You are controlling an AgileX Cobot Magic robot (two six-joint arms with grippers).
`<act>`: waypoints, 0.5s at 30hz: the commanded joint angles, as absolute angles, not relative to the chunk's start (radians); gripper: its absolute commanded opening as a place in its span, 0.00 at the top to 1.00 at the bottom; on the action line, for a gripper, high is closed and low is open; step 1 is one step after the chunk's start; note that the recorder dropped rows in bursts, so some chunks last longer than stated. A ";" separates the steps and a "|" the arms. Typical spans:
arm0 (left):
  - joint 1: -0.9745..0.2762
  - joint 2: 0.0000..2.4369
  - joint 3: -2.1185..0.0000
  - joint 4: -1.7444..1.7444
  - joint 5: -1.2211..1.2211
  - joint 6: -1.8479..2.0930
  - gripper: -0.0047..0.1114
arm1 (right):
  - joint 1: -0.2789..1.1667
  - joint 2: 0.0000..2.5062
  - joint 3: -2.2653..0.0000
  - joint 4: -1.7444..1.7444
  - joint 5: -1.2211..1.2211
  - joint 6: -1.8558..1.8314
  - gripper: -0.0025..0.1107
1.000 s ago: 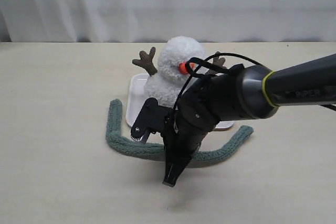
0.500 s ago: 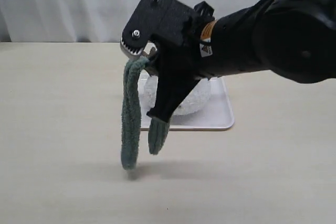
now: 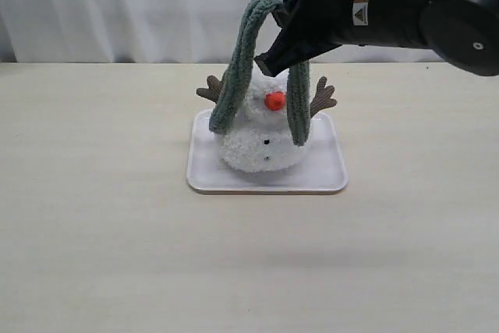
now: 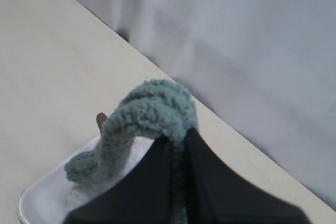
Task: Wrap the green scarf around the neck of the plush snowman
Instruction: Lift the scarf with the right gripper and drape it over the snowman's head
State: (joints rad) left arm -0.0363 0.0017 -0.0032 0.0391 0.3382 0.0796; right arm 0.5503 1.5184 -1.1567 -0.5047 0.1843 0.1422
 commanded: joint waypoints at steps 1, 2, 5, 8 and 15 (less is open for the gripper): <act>-0.035 0.000 0.000 0.040 0.326 0.082 0.96 | 0.513 1.619 -1.231 -0.520 0.154 0.123 0.94; -0.035 0.000 0.000 0.040 0.326 0.082 0.96 | 0.503 1.659 -1.259 -0.527 0.160 0.115 0.94; -0.035 0.000 0.000 0.040 0.326 0.082 0.96 | 0.482 1.714 -1.292 -0.533 0.162 0.115 0.94; -0.035 0.000 0.000 0.040 0.326 0.082 0.96 | 0.436 1.760 -1.300 -0.547 0.162 0.115 0.94; -0.035 0.000 0.000 0.040 0.326 0.082 0.96 | 0.405 1.853 -1.302 -0.547 0.126 0.115 0.94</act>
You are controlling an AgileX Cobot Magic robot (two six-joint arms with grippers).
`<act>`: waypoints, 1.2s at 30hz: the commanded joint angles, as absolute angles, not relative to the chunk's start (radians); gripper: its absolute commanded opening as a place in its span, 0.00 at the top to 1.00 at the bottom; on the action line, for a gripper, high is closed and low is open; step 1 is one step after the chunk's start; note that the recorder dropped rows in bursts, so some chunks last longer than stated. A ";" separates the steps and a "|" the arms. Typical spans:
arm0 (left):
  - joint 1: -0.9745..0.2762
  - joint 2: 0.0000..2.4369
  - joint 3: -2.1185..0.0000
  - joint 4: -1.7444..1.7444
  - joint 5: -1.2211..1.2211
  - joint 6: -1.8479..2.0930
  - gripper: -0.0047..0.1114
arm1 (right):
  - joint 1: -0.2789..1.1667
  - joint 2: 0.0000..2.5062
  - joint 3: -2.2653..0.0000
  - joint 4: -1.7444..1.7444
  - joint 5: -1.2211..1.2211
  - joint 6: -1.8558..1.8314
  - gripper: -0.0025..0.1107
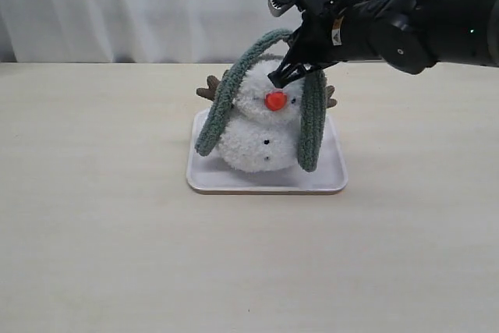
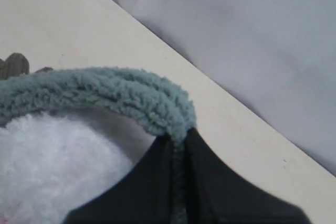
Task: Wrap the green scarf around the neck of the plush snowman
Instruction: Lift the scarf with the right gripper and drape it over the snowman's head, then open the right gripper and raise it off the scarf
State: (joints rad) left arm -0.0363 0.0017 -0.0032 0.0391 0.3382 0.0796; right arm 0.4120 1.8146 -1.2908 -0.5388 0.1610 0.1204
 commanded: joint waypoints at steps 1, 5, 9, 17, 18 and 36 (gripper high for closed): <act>-0.035 0.000 0.000 0.040 0.326 0.082 0.96 | 0.405 1.860 -1.302 -0.547 0.121 0.115 0.94; -0.035 0.000 0.000 0.040 0.326 0.082 0.96 | 0.405 1.869 -1.302 -0.520 0.123 0.130 0.89; -0.035 0.000 0.000 0.040 0.326 0.082 0.96 | 0.405 1.869 -1.331 -0.463 0.171 0.140 0.76; -0.035 0.000 0.000 0.040 0.326 0.082 0.96 | 0.405 1.869 -1.473 -0.255 0.423 0.151 0.50; -0.035 0.000 0.000 0.040 0.326 0.082 0.96 | 0.405 1.869 -1.486 -0.239 0.463 0.151 0.50; -0.035 0.000 0.000 0.040 0.326 0.082 0.96 | 0.410 1.869 -1.739 0.158 0.878 -0.073 0.51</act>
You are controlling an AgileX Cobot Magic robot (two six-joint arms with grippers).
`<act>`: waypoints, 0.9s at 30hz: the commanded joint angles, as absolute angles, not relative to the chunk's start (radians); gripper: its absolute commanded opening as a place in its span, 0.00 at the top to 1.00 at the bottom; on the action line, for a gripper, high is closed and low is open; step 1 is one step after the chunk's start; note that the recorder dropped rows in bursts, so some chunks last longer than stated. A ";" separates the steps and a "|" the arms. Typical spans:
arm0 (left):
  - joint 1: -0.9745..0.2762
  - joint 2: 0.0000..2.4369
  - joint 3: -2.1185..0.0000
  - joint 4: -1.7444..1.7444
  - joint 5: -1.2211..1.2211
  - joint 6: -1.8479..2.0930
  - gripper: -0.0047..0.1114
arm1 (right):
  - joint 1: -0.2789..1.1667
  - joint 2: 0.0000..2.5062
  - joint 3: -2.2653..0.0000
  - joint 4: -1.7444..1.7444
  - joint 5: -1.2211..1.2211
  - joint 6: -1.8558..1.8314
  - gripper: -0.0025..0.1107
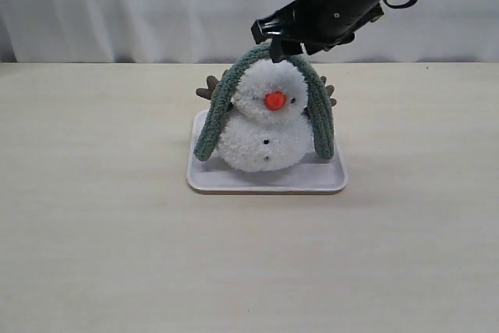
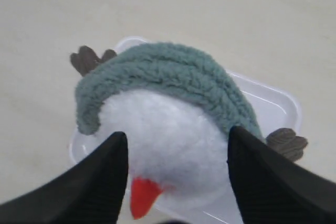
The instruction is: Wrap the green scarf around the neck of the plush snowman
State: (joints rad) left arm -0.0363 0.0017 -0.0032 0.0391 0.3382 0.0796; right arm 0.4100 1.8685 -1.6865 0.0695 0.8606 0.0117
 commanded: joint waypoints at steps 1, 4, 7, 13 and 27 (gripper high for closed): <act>-0.035 0.000 0.000 0.040 0.326 0.082 0.96 | 0.418 1.869 -1.750 0.165 0.868 -0.098 0.52; -0.035 0.000 0.000 0.040 0.326 0.082 0.96 | 0.446 1.872 -1.762 0.114 0.814 -0.126 0.69; -0.035 0.000 0.000 0.040 0.326 0.082 0.96 | 0.457 1.889 -1.765 0.032 0.801 -0.114 0.90; -0.035 0.000 0.000 0.040 0.326 0.082 0.96 | 0.432 1.960 -1.798 -0.035 0.807 -0.029 0.94; -0.035 0.000 0.000 0.040 0.326 0.082 0.96 | 0.417 2.099 -1.837 -0.138 0.756 0.024 0.94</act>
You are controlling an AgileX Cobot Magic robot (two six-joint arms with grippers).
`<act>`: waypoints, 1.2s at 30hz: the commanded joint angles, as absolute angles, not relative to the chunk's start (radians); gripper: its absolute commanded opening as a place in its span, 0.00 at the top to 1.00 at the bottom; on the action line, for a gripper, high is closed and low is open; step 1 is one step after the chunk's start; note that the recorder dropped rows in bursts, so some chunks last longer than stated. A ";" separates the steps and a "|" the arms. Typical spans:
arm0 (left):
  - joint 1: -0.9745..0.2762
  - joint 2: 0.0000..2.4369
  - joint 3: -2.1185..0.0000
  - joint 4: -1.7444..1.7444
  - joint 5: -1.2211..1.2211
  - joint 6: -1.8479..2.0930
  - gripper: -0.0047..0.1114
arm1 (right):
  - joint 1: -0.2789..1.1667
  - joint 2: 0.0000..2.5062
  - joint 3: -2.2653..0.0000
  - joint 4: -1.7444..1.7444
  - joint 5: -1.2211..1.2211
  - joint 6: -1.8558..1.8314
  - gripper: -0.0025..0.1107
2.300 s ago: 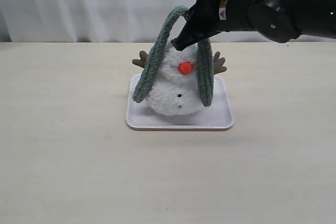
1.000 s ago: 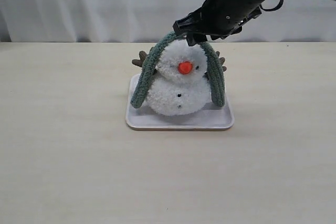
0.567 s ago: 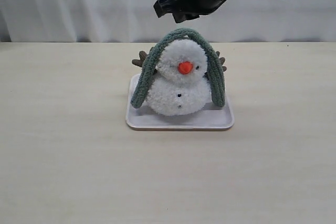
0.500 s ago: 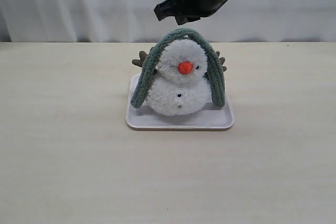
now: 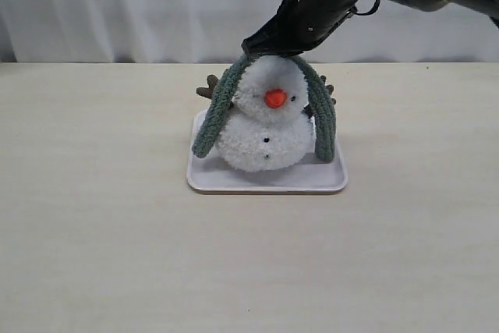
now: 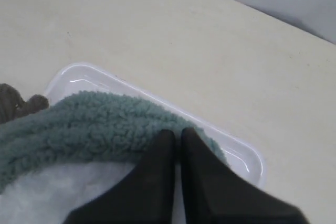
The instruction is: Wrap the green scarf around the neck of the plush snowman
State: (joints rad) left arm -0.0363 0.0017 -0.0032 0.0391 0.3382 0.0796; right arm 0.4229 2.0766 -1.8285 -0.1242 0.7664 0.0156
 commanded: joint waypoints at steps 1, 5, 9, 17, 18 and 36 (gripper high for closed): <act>-0.035 0.000 0.000 0.040 0.326 0.082 0.96 | 0.417 2.103 -1.837 -0.138 0.756 0.024 0.94; -0.035 0.000 0.000 0.040 0.326 0.082 0.96 | 0.419 2.094 -1.837 -0.138 0.753 0.019 0.94; -0.035 0.000 0.000 0.040 0.326 0.082 0.96 | 0.421 2.058 -1.837 -0.112 0.753 0.017 0.94; -0.035 0.000 0.000 0.040 0.326 0.082 0.96 | 0.421 1.984 -1.837 0.078 0.769 -0.075 0.87; -0.035 0.000 0.000 0.040 0.326 0.082 0.96 | 0.421 1.979 -1.837 0.117 0.769 -0.100 0.83; -0.035 0.000 0.000 0.040 0.326 0.082 0.96 | 0.477 2.139 -1.837 0.059 0.641 -0.058 0.94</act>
